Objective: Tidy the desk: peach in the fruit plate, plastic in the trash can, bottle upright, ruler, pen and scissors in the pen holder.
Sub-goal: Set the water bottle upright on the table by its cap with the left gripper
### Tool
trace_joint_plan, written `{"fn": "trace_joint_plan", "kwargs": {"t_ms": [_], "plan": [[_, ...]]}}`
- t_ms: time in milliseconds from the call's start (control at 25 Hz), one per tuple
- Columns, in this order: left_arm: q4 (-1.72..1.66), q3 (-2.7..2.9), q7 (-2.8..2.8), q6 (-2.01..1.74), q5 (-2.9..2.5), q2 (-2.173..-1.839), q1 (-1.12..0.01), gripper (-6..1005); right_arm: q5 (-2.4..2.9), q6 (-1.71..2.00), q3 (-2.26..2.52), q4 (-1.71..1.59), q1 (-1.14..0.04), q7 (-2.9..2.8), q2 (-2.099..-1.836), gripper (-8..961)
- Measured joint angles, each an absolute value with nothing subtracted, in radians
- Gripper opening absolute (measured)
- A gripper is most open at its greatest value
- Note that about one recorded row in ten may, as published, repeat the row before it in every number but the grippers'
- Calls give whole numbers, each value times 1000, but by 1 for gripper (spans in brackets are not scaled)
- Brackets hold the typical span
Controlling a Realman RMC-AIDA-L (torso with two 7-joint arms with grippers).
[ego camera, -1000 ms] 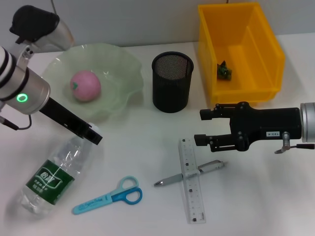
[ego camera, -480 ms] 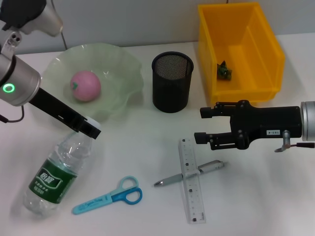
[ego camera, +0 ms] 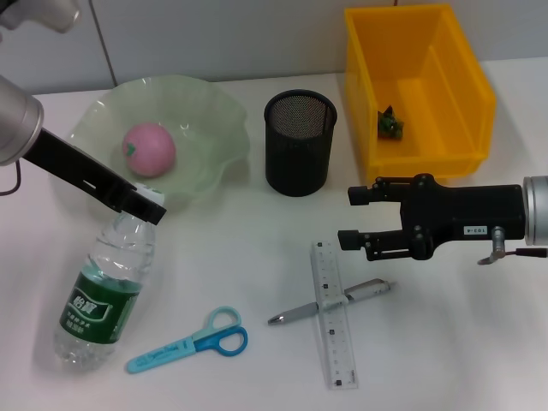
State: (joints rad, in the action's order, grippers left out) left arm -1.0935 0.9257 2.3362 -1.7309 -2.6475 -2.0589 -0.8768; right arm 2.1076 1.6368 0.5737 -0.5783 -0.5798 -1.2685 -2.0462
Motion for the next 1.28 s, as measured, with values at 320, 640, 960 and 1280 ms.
{"fn": "trace_joint_plan", "kwargs": {"t_ms": [320, 640, 960, 1280], "plan": [[-1164, 921, 2340, -1781, -2647, -2058, -864, 443, 2108, 1637, 574, -578, -580, -1268, -2045, 762], [-1243, 891, 2336, -1835, -2648, -2056, -854, 443, 2107, 1636, 574, -578, -580, -1262, -2045, 762], [-1282, 879, 2336, -1878, -2648, -2047, -853, 443, 2106, 1632, 574, -578, -587, -1261, -2045, 761], [-1329, 861, 2335, -1915, -2645, -2038, -853, 444, 2104, 1631, 574, -579, -588, -1264, -2046, 761]]}}
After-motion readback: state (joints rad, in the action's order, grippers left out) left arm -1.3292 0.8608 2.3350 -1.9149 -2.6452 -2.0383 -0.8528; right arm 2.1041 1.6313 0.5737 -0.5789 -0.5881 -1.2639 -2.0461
